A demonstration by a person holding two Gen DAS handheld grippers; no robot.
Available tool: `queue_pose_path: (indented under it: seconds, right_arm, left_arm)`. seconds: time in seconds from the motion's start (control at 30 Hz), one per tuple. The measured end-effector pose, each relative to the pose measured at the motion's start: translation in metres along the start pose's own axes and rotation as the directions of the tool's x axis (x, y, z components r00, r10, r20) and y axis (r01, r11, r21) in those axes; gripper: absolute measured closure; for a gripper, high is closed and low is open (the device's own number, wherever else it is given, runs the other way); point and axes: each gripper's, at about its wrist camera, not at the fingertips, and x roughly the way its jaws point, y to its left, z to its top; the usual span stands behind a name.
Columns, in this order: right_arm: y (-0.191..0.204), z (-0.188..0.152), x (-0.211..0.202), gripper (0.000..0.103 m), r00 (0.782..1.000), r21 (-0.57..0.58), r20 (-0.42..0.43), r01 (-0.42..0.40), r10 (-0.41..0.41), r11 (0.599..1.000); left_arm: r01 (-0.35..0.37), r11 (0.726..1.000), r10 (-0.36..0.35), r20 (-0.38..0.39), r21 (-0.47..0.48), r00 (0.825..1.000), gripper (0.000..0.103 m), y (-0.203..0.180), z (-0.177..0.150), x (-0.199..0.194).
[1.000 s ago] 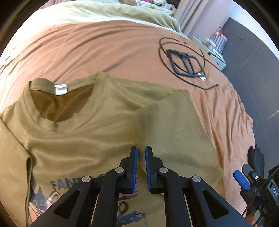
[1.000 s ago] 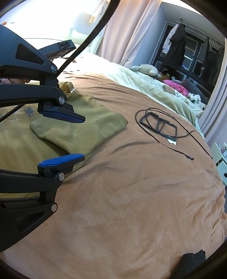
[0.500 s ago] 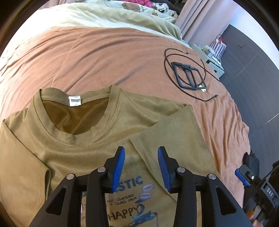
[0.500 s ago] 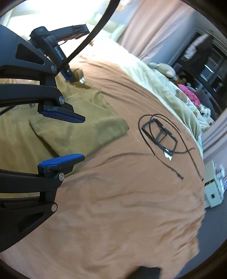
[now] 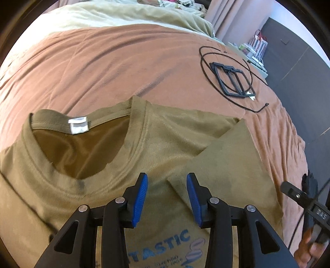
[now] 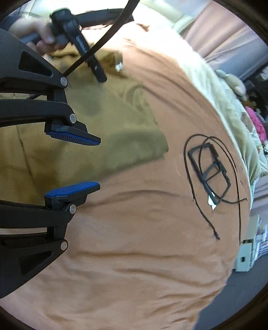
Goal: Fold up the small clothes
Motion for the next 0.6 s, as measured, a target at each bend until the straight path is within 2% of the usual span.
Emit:
queue_pose_path:
  seconds: [0.17, 0.37, 0.4, 0.5, 0.6]
  right_arm:
    - [0.008, 0.008, 0.022, 0.069, 0.998, -0.060, -0.025, 0.062, -0.063, 0.996]
    - [0.010, 0.014, 0.044, 0.069, 0.996, -0.059, -0.043, 0.078, -0.081, 0.995]
    - [0.012, 0.015, 0.045, 0.069, 0.996, -0.059, -0.045, 0.080, -0.083, 0.995]
    - [0.014, 0.016, 0.048, 0.069, 0.995, -0.058, -0.044, 0.083, -0.086, 0.995]
    - [0.017, 0.020, 0.052, 0.069, 0.996, -0.060, -0.045, 0.079, -0.081, 0.995]
  left_arm:
    - [0.011, 1.000, -0.011, -0.011, 0.010, 1.000, 0.062, 0.001, 0.000, 0.014]
    - [0.031, 0.996, -0.032, 0.013, 0.079, 0.999, 0.066, -0.011, -0.001, 0.013]
    - [0.033, 0.995, -0.035, 0.012, 0.095, 0.999, 0.069, -0.014, -0.002, 0.012]
    - [-0.002, 0.992, 0.003, -0.006, 0.123, 1.000, 0.092, -0.018, -0.003, 0.017]
    - [0.008, 0.996, -0.008, -0.003, 0.092, 1.000, 0.099, -0.012, -0.002, 0.013]
